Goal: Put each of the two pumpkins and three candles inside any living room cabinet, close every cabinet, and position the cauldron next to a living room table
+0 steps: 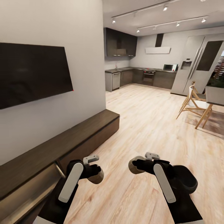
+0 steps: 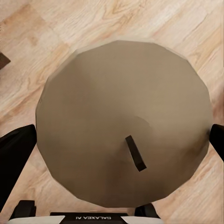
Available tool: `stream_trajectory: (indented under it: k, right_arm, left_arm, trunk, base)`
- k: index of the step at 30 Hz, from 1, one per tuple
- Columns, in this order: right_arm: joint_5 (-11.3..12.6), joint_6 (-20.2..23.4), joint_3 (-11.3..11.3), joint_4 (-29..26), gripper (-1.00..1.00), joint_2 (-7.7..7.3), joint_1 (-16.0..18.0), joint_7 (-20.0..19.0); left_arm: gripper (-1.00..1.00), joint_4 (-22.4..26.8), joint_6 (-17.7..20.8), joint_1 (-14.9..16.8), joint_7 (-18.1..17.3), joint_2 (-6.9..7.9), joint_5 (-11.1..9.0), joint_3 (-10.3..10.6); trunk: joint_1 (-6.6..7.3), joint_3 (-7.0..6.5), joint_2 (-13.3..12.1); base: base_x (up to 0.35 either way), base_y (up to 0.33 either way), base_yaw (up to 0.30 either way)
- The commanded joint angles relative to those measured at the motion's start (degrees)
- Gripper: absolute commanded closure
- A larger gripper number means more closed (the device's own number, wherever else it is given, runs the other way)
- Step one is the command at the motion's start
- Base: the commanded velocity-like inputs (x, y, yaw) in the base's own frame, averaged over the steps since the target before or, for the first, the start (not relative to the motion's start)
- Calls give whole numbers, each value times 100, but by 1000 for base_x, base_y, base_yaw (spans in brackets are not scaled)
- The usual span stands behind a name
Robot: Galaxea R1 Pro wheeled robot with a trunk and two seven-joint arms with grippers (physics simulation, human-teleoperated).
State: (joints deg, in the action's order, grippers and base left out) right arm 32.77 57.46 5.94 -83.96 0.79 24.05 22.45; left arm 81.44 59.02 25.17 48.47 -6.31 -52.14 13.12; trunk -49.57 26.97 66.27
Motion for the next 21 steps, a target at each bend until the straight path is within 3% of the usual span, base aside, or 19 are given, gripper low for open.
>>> stream_trajectory:
  k: [1,21]
  right_arm:
    - [63,10,3,-6,100,-1,4,59]
    - [53,10,4,-6,100,0,4,63]
  left_arm:
    - [100,4,12,6,59,-2,-55,4]
    - [100,4,4,6,31,-2,-59,6]
  trunk:
    - [2,-1,4]
    - [2,-151,4]
  base:
    - [-227,-182,194]
    - [-19,-14,191]
